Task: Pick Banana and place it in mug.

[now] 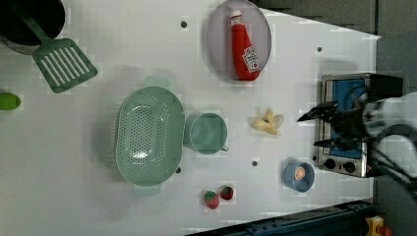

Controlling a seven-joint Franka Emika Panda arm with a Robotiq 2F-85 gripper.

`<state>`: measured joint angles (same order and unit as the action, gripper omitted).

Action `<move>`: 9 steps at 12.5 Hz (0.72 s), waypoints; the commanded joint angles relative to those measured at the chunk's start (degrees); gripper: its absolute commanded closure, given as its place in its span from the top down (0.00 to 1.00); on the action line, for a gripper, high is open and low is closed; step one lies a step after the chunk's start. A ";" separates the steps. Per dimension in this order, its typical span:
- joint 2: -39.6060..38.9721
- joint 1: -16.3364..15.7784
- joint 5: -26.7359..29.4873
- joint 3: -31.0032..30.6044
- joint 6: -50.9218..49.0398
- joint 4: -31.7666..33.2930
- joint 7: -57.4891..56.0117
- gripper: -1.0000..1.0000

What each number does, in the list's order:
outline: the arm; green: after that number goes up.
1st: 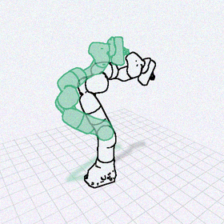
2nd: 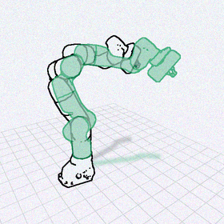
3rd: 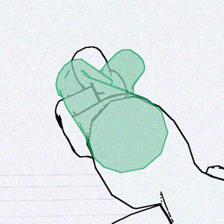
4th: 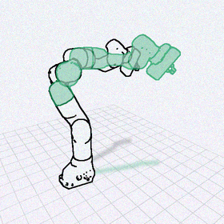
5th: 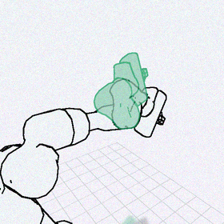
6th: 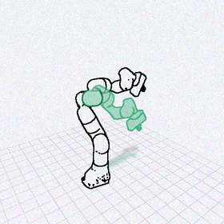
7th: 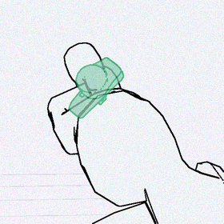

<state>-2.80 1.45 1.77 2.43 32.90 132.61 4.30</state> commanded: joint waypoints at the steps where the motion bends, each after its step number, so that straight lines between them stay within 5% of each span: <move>1: 1.25 -0.69 -1.02 0.27 10.15 3.09 -1.62 1.00; 9: -13.72 -0.84 -0.99 -0.25 30.87 8.17 -1.62 1.00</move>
<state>-14.39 0.82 -0.03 1.26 62.84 140.89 4.30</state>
